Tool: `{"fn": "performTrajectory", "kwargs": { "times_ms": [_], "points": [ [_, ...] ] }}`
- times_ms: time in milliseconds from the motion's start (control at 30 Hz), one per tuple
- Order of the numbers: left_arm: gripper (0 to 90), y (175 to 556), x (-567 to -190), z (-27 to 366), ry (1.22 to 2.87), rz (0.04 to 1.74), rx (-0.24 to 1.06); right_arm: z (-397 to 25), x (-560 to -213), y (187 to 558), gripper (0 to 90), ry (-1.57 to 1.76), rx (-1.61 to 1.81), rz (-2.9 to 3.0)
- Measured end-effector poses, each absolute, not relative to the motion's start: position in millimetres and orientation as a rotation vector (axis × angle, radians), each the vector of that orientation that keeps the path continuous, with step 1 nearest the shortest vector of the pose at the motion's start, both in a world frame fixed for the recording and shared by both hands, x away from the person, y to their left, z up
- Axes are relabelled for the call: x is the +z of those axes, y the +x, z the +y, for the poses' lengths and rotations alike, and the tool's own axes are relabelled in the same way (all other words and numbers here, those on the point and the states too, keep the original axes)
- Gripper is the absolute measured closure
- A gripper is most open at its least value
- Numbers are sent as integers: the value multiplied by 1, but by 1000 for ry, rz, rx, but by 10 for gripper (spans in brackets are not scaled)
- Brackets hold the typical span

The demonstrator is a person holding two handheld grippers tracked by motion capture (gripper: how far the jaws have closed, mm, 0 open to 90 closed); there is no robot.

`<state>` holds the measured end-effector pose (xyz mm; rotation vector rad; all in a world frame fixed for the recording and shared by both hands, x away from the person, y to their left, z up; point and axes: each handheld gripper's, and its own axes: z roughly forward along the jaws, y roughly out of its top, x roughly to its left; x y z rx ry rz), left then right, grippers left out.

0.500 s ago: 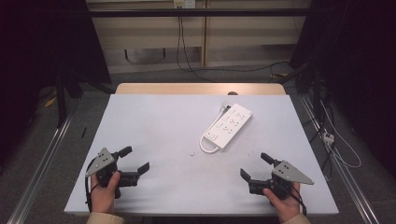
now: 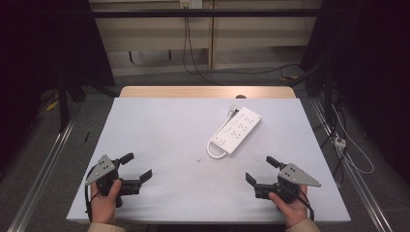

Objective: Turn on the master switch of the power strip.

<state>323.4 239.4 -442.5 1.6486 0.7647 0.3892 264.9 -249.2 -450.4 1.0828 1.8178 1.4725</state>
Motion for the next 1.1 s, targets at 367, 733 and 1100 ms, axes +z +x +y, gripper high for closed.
{"fn": "performTrajectory", "kwargs": {
  "times_ms": [367,733,1100],
  "points": [
    [21,324,-442,241,1645,761,386,-245,-446,280,53,1086,1469,1831],
    [21,325,-441,240,1662,746,396,-245,-447,291,52,1123,1448,1868],
    [21,326,-441,237,1660,741,386,-243,-444,295,53,1114,1444,1879]
  ]
}}
